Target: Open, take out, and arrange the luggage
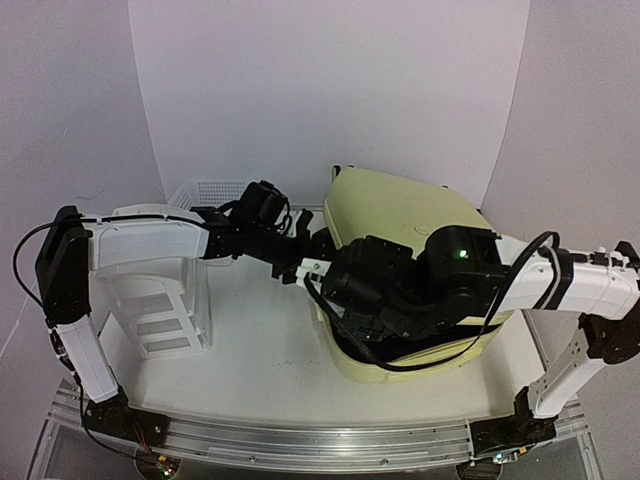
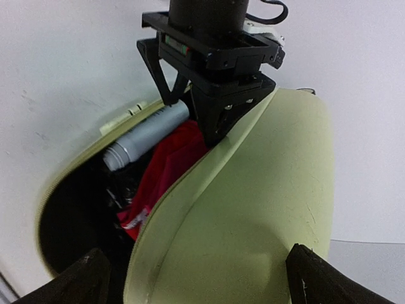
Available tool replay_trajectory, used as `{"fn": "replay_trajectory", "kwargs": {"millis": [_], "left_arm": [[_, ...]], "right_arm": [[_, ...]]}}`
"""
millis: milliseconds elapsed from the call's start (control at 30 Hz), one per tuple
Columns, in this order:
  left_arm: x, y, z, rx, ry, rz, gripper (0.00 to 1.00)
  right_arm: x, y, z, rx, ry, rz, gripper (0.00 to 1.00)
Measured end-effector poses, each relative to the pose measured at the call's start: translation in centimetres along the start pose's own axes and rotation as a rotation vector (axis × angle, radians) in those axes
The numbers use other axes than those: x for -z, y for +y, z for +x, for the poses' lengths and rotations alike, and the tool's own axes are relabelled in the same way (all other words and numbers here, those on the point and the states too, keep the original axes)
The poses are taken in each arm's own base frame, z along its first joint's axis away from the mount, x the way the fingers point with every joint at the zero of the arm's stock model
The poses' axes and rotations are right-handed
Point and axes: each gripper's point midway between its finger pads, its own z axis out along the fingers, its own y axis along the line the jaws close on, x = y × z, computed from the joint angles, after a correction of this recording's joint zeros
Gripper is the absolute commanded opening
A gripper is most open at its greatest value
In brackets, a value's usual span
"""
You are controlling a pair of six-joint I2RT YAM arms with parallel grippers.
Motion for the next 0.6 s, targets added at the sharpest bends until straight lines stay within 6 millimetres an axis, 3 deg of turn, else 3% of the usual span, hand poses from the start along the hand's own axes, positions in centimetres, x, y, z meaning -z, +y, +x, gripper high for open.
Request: {"fn": "replay_trajectory", "kwargs": {"millis": [200, 333, 467, 600], "left_arm": [[0.3, -2.2, -0.6, -0.049, 0.01, 0.04, 0.76], [0.2, -3.3, -1.1, -0.073, 0.006, 0.069, 0.77], [0.1, -3.9, -1.4, -0.08, 0.004, 0.078, 0.78], [0.0, -4.6, -1.9, -0.09, -0.002, 0.095, 0.78]], "right_arm": [[3.2, -0.5, -1.6, -0.275, -0.081, -0.227, 0.98], [4.5, -1.3, -1.9, -0.354, -0.084, -0.266, 0.98], [4.3, -2.9, -1.9, -0.337, -0.046, -0.184, 0.98], [1.9, -4.1, -2.4, -0.181, 0.037, 0.003, 0.98]]}}
